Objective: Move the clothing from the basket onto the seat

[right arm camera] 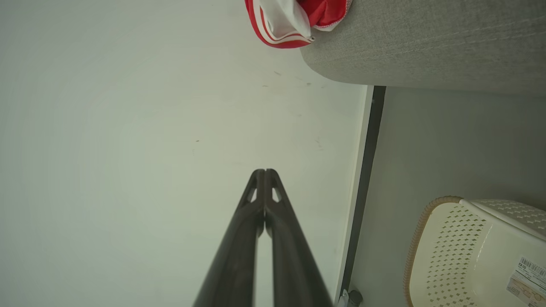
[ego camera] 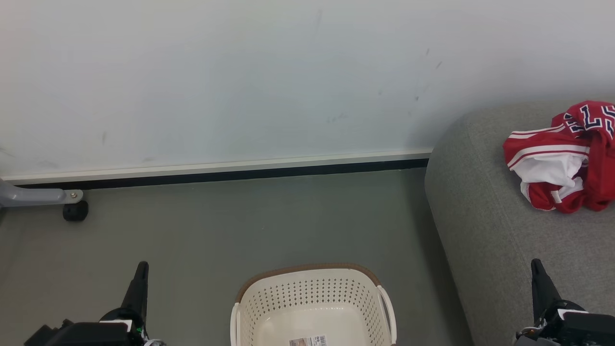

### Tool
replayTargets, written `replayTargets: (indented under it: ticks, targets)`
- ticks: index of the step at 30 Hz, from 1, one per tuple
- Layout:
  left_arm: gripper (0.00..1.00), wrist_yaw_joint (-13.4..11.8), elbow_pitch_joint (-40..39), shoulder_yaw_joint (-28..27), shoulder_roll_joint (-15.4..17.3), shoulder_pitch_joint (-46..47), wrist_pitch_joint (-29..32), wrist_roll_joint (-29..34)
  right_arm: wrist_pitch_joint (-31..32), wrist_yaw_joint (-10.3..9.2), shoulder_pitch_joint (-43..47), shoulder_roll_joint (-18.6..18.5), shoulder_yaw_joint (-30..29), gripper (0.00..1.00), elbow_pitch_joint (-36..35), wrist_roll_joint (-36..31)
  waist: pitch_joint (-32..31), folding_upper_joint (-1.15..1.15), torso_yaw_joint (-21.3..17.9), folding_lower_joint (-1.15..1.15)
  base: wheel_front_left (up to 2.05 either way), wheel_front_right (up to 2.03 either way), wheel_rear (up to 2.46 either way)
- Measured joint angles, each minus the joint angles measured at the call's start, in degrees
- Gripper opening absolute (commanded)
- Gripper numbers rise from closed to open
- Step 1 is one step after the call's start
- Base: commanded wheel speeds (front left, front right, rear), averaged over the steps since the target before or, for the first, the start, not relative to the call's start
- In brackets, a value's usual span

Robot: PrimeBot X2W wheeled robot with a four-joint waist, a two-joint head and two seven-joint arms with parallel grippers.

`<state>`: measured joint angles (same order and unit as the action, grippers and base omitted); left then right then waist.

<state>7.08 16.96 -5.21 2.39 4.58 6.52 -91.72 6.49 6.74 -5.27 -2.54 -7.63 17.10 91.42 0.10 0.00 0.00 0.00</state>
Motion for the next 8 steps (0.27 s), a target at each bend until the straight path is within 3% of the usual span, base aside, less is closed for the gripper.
replayTargets:
  ticks: [8]
  targets:
    - [0.0, 0.0, 0.0, 0.0, 0.0, 0.0, 0.0, 0.0, 0.0, 0.15, 0.0, 0.0, 0.0, 0.0, 0.0, 0.0, 0.0, 0.0, 0.0, 0.0, 0.0, 0.0, 0.0]
